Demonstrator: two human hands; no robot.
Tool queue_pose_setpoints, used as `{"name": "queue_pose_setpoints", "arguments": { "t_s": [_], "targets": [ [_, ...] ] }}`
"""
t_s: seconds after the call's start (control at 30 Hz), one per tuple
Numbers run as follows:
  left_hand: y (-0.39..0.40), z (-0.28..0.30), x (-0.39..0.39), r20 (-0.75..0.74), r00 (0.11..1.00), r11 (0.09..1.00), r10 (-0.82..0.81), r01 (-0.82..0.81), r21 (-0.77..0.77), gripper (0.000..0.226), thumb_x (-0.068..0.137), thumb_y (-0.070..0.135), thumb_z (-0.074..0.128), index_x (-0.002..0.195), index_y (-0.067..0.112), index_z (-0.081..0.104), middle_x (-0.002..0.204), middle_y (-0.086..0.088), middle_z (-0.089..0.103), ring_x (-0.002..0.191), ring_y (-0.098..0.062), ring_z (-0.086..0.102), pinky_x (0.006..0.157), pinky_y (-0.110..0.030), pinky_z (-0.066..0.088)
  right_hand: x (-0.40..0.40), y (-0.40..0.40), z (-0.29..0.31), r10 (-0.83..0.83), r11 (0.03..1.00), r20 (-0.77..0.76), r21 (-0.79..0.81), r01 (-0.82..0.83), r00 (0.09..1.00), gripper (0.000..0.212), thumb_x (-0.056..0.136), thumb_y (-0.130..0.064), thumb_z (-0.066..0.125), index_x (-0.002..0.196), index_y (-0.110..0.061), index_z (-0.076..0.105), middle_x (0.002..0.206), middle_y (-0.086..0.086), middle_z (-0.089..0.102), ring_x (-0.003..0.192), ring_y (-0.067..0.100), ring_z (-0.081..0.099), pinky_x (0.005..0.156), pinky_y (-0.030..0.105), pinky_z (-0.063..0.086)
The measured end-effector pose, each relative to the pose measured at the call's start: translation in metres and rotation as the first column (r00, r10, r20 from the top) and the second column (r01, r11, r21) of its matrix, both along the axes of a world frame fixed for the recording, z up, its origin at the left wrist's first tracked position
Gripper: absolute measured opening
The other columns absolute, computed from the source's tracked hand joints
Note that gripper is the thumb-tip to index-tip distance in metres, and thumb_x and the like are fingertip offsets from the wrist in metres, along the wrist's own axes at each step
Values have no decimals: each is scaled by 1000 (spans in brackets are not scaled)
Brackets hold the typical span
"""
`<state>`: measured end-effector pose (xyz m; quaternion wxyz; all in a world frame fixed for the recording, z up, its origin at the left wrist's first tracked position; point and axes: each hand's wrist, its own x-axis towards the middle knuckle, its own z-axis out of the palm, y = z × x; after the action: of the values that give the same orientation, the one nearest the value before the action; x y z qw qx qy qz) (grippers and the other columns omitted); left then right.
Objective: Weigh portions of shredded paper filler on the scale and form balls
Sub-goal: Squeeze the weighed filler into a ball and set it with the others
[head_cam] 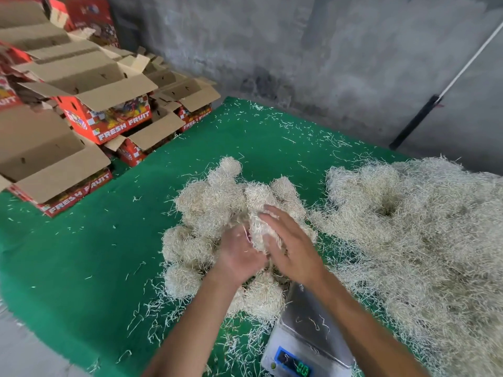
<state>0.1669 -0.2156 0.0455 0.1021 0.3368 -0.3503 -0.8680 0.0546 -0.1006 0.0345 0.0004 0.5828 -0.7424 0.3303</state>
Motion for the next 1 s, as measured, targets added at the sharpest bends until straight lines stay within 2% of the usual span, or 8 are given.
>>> {"name": "queue_pose_setpoints", "arguments": {
  "t_s": [0.07, 0.17, 0.27, 0.33, 0.4, 0.47, 0.67, 1.0],
  "targets": [
    [-8, -12, -1, -97, 986, 969, 137, -113, 221, 59, 102, 47, 33, 127, 2, 63, 115, -21, 69, 108, -32, 68, 94, -43, 55, 26, -6, -14, 139, 988, -20, -66, -140, 990, 42, 106, -28, 46, 146, -19, 56, 167, -1, 33, 155, 26, 30, 126, 56, 23],
    [7, -37, 1, 77, 996, 962, -54, 73, -265, 50, 107, 27, 26, 149, 3, 35, 139, -6, 56, 133, -22, 50, 112, -23, 40, 38, -23, -21, 88, 990, 17, -116, -85, 996, 42, 110, -35, 41, 149, -23, 52, 162, -1, 41, 151, 21, 36, 123, 53, 31],
    [8, -22, 3, 198, 967, 907, -158, 222, -358, 10, 94, 7, 56, 90, 15, 60, 109, -21, 68, 103, -35, 64, 117, -15, 20, 12, -16, -15, -86, 983, 171, 173, 56, 981, 56, 106, -63, 35, 157, -40, 28, 162, -6, 38, 144, 11, 43, 119, 48, 40],
    [-5, -16, 10, 237, 971, 887, 45, 70, -457, 37, 94, 25, 58, 64, 10, 43, 97, -23, 70, 95, -35, 66, 118, -21, -15, -3, -13, -17, -126, 927, 56, 363, 97, 990, 67, 98, -65, 49, 154, -41, 22, 159, -3, 42, 137, 16, 51, 111, 42, 46],
    [-22, -20, 14, -65, 998, 976, -19, 32, 217, 47, 102, 45, 47, 98, 0, 61, 119, -26, 66, 112, -40, 63, 126, -42, 10, -15, -24, -13, -148, 919, -27, 365, 148, 989, 75, 93, -41, 70, 152, -43, 23, 151, -2, 49, 126, 16, 58, 96, 32, 52],
    [-31, -35, 20, -112, 975, 934, 192, -146, 326, 54, 106, 46, 37, 133, 2, 52, 132, -24, 60, 121, -39, 59, 109, -52, 43, -26, -44, 2, -256, 932, 19, 270, 241, 967, 85, 89, -28, 77, 154, -43, 24, 152, -2, 48, 113, 6, 59, 90, 25, 51],
    [-33, -25, 32, 2, 933, 880, 361, -341, 331, 51, 106, 42, 38, 134, 2, 53, 131, -21, 61, 120, -39, 59, 106, -54, 46, -37, -97, 48, -295, 946, 195, 197, 257, 936, 108, 82, -71, 68, 164, -30, 11, 170, -3, 23, 152, 19, 31, 118, 49, 31],
    [18, -24, -15, -102, 994, 997, 37, -29, 76, 51, 98, 48, 48, 135, 13, 56, 127, -7, 69, 115, -26, 67, 100, -48, 52, -42, 7, 5, -418, 905, 265, 207, 372, 869, 79, 99, -75, 37, 162, -31, 17, 160, 1, 43, 140, 22, 51, 108, 55, 49]
  ]
}}
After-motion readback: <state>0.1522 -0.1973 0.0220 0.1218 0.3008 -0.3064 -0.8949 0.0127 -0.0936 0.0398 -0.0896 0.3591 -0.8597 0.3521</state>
